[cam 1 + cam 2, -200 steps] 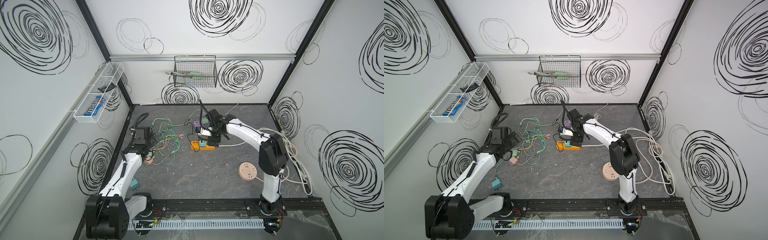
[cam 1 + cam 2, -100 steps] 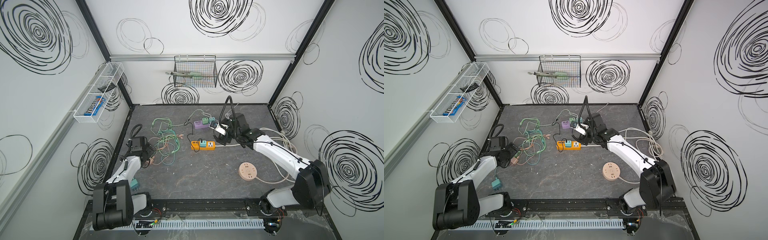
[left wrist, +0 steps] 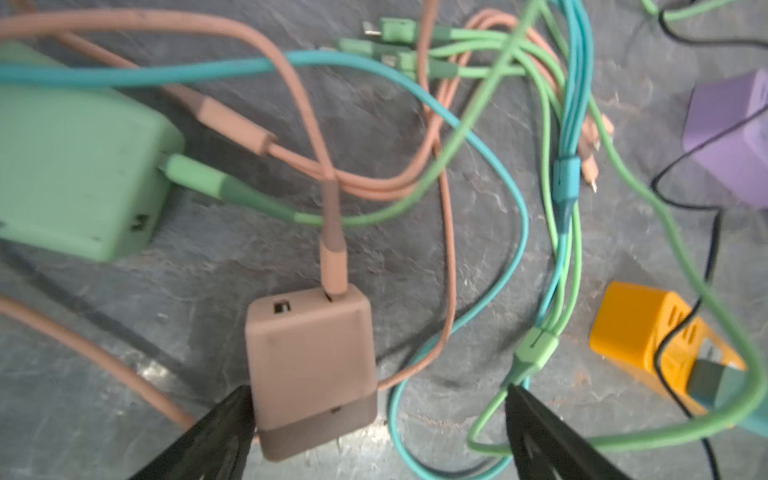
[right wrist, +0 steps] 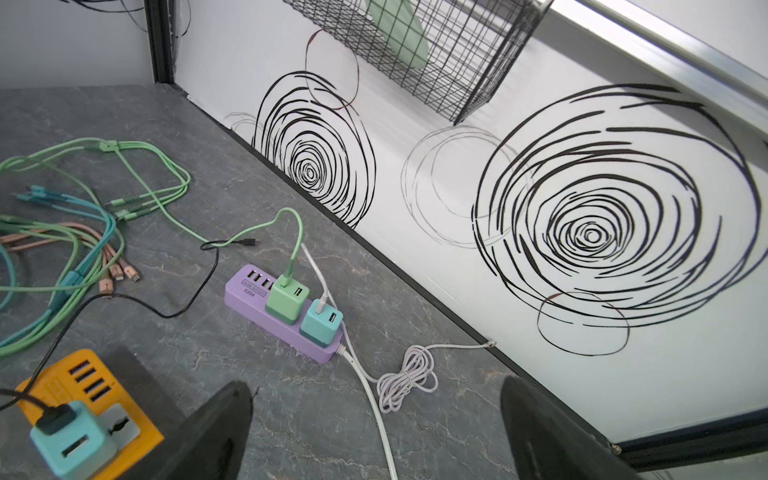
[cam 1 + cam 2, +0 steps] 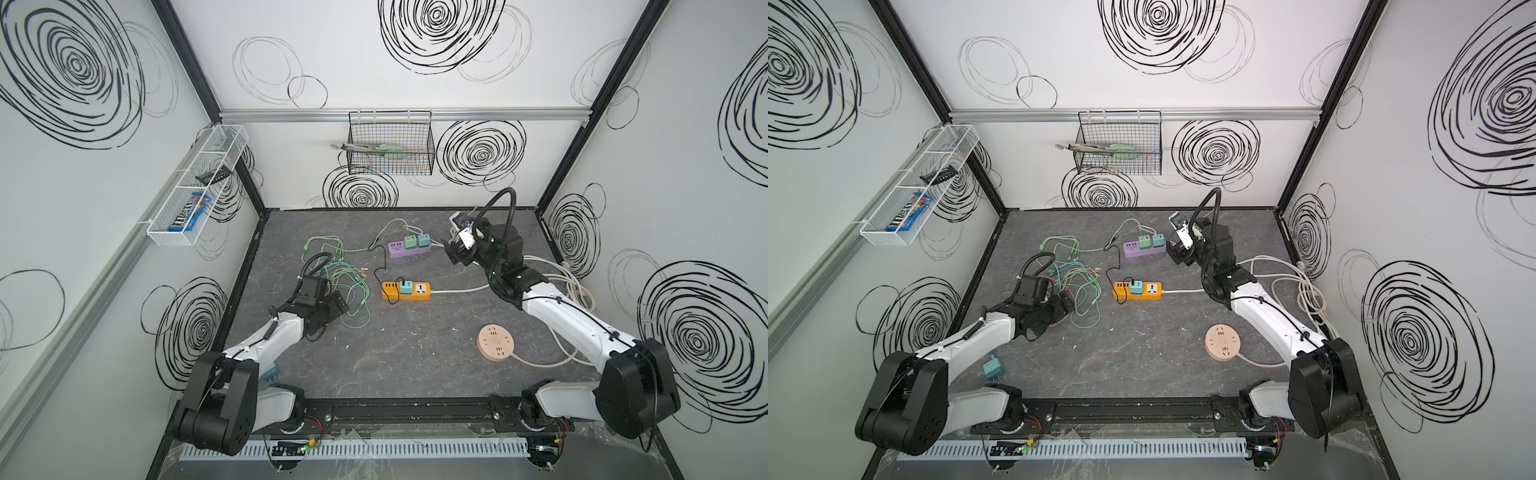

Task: Insert the plug
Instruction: 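Open the right gripper and lift it away while the left gripper reaches into the cables, then grasp the pink charger with the left gripper and lift it high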

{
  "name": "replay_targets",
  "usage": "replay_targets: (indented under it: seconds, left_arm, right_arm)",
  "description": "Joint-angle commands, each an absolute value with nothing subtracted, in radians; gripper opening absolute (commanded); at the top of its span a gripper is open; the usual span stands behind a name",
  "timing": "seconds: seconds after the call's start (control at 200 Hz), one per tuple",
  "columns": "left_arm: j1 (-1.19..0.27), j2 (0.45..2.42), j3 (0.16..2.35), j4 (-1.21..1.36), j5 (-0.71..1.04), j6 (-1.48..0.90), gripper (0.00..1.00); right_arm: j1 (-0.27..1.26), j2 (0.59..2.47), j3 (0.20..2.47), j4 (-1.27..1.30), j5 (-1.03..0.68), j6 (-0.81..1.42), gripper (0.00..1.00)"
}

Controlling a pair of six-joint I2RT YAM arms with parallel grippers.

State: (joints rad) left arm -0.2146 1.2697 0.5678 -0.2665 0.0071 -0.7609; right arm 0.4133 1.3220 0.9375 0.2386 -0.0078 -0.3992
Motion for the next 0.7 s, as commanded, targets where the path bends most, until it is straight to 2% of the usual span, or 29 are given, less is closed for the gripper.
replay_targets:
  seconds: [0.0, 0.065, 0.15, 0.315, 0.38, 0.455, 0.64, 0.695]
  left_arm:
    - [-0.262, 1.268, 0.610, -0.413, -0.187, -0.663, 0.96]
    - [-0.259, 1.288, 0.619, -0.450, -0.215, -0.659, 0.96]
    - [-0.256, 1.308, 0.623, -0.405, -0.166, -0.653, 1.00]
    - [-0.254, 1.388, 0.690, -0.379, -0.182, -0.645, 0.86]
    - [-0.252, 1.423, 0.712, -0.380, -0.206, -0.642, 0.77]
    - [-0.250, 1.442, 0.722, -0.377, -0.223, -0.639, 0.71]
    - [-0.242, 1.471, 0.715, -0.352, -0.210, -0.641, 0.71]
    - [-0.242, 1.479, 0.707, -0.345, -0.201, -0.641, 0.68]
  right_arm:
    - [0.408, 1.299, 0.916, 0.335, 0.049, -0.311, 0.97]
    - [0.405, 1.298, 0.917, 0.355, 0.091, -0.271, 0.97]
    - [0.392, 1.289, 0.918, 0.366, 0.113, -0.228, 0.97]
    - [0.377, 1.283, 0.942, 0.314, 0.077, -0.215, 0.97]
    - [0.376, 1.281, 0.935, 0.317, 0.091, -0.216, 0.97]
    - [0.376, 1.280, 0.924, 0.330, 0.120, -0.216, 0.97]
    - [0.376, 1.294, 0.941, 0.319, 0.176, -0.193, 0.97]
    - [0.374, 1.296, 0.953, 0.310, 0.188, -0.179, 0.97]
